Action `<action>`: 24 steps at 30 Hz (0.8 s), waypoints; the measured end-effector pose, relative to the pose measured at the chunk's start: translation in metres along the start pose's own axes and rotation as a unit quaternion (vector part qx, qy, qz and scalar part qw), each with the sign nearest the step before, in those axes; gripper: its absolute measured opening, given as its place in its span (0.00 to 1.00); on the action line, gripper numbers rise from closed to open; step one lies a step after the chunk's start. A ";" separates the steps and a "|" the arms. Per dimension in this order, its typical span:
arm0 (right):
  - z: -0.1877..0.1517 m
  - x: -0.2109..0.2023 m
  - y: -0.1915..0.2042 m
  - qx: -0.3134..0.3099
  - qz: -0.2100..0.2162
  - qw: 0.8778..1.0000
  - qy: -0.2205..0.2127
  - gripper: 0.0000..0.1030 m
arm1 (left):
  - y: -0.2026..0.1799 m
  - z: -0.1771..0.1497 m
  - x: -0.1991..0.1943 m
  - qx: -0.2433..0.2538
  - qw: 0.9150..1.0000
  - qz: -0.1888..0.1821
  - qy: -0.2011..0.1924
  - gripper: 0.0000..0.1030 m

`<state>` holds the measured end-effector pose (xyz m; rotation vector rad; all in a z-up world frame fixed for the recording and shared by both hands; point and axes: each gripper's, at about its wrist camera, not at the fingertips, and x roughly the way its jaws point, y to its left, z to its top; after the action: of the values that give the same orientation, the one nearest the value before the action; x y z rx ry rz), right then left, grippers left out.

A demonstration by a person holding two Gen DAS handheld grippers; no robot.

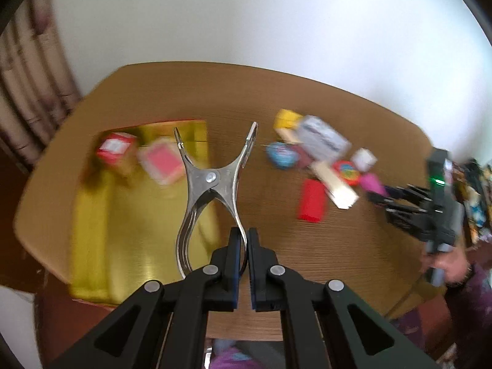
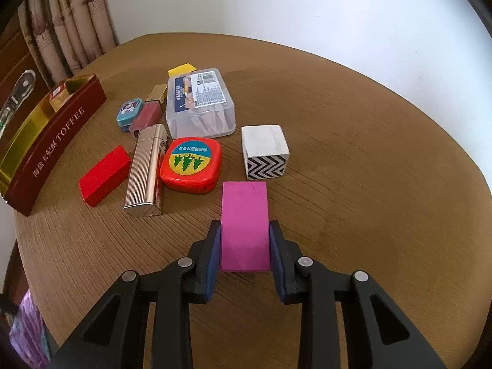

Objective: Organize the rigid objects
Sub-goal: 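Grasp the silver nail clipper with the left gripper while the right grasps the pink block, then place the nail clipper in the tin with the left gripper while the right carries the pink block there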

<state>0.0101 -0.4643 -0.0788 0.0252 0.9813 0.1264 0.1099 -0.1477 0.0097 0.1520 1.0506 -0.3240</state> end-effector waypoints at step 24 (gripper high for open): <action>0.012 -0.045 -0.010 0.090 0.049 0.994 -0.038 0.26 | 0.109 0.010 0.103 -0.044 0.991 0.110 0.060 0.06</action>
<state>-0.0035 -0.4790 -0.0353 0.2425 0.9134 0.1265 0.2013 -0.0672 -0.0780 0.2071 1.1543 -0.0696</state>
